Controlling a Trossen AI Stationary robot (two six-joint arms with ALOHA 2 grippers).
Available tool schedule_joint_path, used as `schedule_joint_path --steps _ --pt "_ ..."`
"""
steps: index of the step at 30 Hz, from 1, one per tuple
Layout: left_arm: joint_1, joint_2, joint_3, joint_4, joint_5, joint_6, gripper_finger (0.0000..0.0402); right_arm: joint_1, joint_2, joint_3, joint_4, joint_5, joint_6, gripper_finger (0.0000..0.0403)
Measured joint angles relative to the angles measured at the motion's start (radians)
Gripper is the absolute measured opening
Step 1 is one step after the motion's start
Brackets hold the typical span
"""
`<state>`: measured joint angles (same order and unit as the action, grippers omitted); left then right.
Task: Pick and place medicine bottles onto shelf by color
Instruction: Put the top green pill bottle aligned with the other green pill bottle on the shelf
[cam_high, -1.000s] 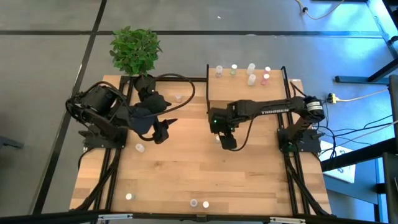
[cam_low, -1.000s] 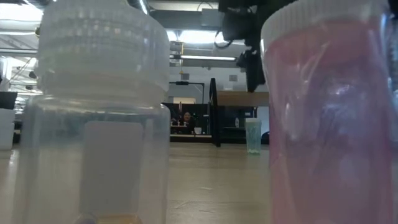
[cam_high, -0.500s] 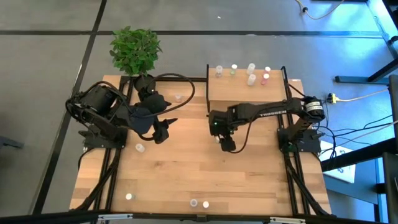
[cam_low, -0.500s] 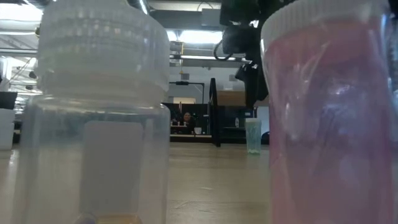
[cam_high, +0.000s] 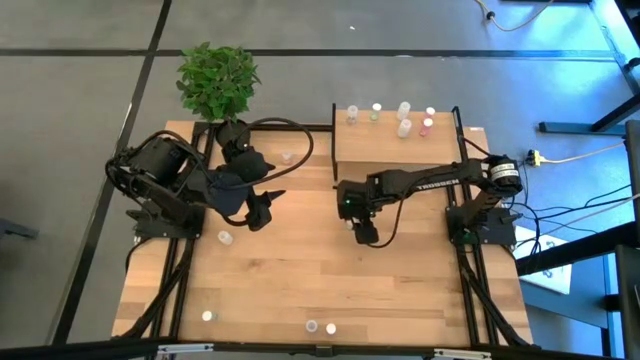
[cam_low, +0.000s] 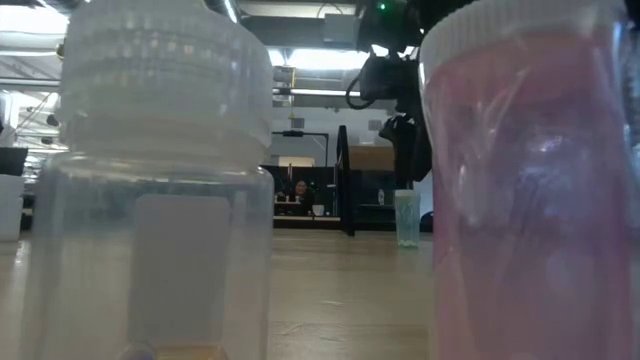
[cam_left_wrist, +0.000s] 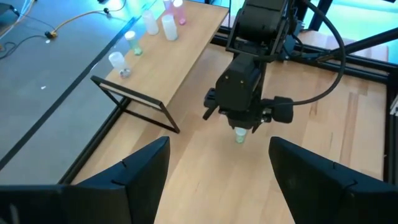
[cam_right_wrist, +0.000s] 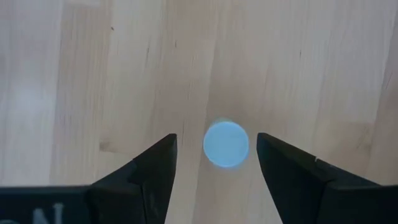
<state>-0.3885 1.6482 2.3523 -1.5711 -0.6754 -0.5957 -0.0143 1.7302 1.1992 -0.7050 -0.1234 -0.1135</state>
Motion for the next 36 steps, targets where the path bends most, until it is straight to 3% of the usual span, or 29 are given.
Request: schedule_joint_path --steps 23,26,36 --pt "0.000 0.000 0.000 0.000 0.000 0.003 0.0270 0.000 0.065 0.000 0.029 0.039 0.002 0.0224" --pt "0.000 0.000 0.000 0.000 0.000 0.004 0.0270 0.000 0.065 0.000 0.029 0.078 0.000 0.0217" --pt "0.000 0.000 0.000 0.000 0.000 0.004 0.0270 0.005 0.065 0.000 0.028 0.054 -0.003 0.0196"
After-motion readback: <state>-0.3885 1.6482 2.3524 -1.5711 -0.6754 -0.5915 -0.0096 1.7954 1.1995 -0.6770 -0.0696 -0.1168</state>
